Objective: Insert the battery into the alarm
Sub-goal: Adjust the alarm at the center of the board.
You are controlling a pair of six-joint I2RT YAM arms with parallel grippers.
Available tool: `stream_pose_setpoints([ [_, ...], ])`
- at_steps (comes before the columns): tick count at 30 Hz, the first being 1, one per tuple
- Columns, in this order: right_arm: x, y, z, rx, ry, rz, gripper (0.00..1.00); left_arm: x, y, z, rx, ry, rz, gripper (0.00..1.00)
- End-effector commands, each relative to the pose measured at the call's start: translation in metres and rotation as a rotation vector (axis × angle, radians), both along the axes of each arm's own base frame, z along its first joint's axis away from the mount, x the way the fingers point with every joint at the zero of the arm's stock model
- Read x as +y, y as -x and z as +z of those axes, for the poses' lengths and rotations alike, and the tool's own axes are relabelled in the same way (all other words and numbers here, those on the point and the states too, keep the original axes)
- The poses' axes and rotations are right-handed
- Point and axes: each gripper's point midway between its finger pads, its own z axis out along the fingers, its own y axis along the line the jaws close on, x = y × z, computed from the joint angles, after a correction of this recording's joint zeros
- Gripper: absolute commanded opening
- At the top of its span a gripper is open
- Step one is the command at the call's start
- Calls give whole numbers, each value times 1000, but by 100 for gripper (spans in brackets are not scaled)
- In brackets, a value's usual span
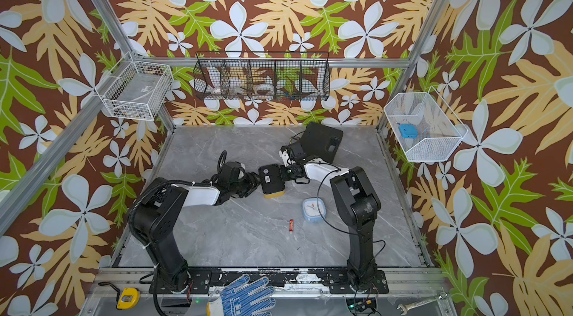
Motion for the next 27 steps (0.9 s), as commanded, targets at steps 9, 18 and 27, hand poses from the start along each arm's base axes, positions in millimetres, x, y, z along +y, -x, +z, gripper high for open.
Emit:
stream_pose_setpoints([
  [9,-24,17,-24,119,35,-30,7,-6,-14,10,-80,-20,-39,73],
  [18,-18,15,-29,175,-5,-9,3,-18,-25,17,-114,74,-28,70],
  [27,-18,14,-32,223,-51,-11,1,-25,-28,25,-135,193,-5,56],
])
